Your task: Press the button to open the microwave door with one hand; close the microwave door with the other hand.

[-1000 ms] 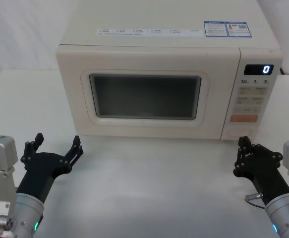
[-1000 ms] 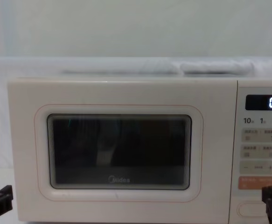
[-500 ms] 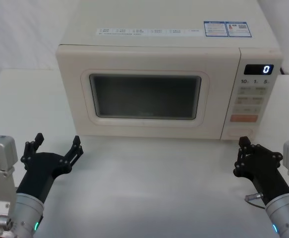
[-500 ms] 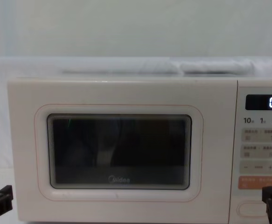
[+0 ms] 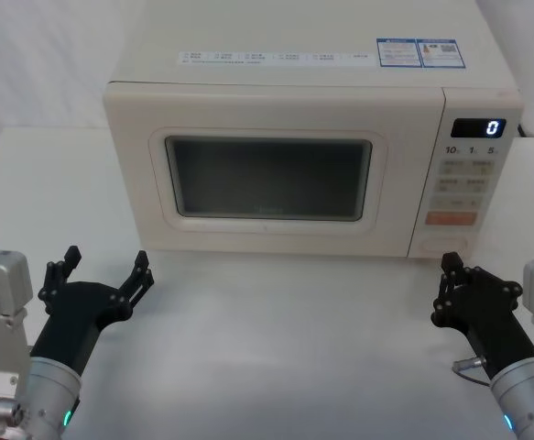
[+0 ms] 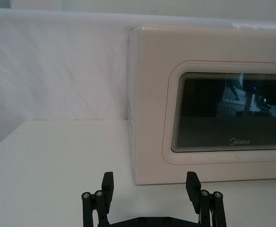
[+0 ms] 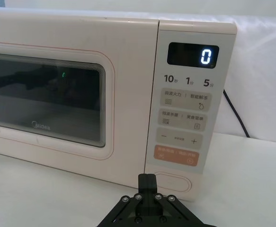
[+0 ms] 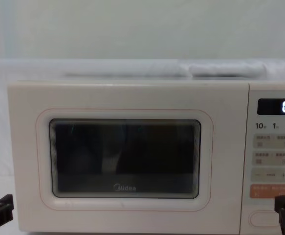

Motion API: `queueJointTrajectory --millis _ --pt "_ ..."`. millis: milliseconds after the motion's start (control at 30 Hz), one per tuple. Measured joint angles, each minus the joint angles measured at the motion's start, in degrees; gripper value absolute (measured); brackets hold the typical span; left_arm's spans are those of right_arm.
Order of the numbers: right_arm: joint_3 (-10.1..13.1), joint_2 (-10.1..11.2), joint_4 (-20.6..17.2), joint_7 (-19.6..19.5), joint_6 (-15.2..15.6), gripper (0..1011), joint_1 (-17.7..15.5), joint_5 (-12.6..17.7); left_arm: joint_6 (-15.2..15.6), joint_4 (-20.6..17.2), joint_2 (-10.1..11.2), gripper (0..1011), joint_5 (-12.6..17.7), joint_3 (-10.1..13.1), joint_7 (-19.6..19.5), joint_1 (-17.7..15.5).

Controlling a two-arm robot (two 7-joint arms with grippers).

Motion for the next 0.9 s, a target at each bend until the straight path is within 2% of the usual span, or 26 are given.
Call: queueJointTrajectory --millis 533,700,800,900 --pt "0.5 -0.1 -0.3 0.8 -0.1 0 -0.4 0.2 0.0 0.0 0.0 1001 0.0 0.0 0.0 0.0" --pt "2.3 0.0 -1.3 3.8 -0.1 0 -1.6 2.9 0.0 0.0 0.0 1001 0.0 0.0 0.0 0.0" --pt "3.9 0.0 -1.5 6.2 0.8 0 -2.0 5.6 0.0 0.0 0.0 1001 0.0 0.0 0.0 0.0" --pt "4.7 0.0 -1.6 7.4 1.5 0 -2.1 6.6 0.0 0.0 0.0 1001 0.0 0.0 0.0 0.0"
